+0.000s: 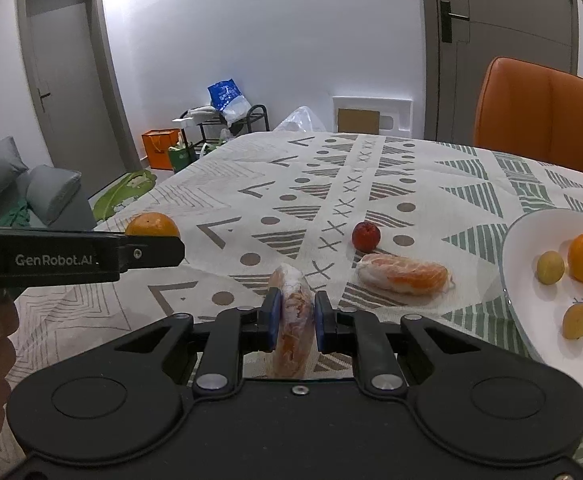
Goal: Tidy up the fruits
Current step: 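Carry both fruits over the plate and open both tools to release them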
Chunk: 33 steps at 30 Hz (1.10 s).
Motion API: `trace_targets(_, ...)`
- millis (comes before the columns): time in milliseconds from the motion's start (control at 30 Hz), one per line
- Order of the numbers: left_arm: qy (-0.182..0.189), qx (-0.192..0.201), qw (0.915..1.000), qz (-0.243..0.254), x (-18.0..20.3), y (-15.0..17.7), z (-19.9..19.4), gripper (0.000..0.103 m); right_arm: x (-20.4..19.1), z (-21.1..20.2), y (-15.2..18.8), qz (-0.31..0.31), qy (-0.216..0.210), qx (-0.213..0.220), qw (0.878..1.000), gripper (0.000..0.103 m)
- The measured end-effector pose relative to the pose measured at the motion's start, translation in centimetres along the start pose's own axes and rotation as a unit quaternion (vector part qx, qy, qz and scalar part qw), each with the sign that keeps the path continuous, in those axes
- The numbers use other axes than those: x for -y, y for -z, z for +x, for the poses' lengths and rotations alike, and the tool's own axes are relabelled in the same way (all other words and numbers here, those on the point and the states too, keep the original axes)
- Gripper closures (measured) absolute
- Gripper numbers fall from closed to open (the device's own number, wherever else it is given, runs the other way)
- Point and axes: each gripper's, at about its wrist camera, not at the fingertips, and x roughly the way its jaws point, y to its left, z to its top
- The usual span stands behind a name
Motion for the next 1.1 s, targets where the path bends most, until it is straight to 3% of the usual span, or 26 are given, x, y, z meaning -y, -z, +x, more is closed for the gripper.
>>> trace_targets(1100, 0.087, -0.003, 0.9944, 0.060, 9.6, -0.5, 1.9, 0.068, 9.8, -7.8, 1.5, 0.082, 0.125, 0.060, 0.987, 0.088)
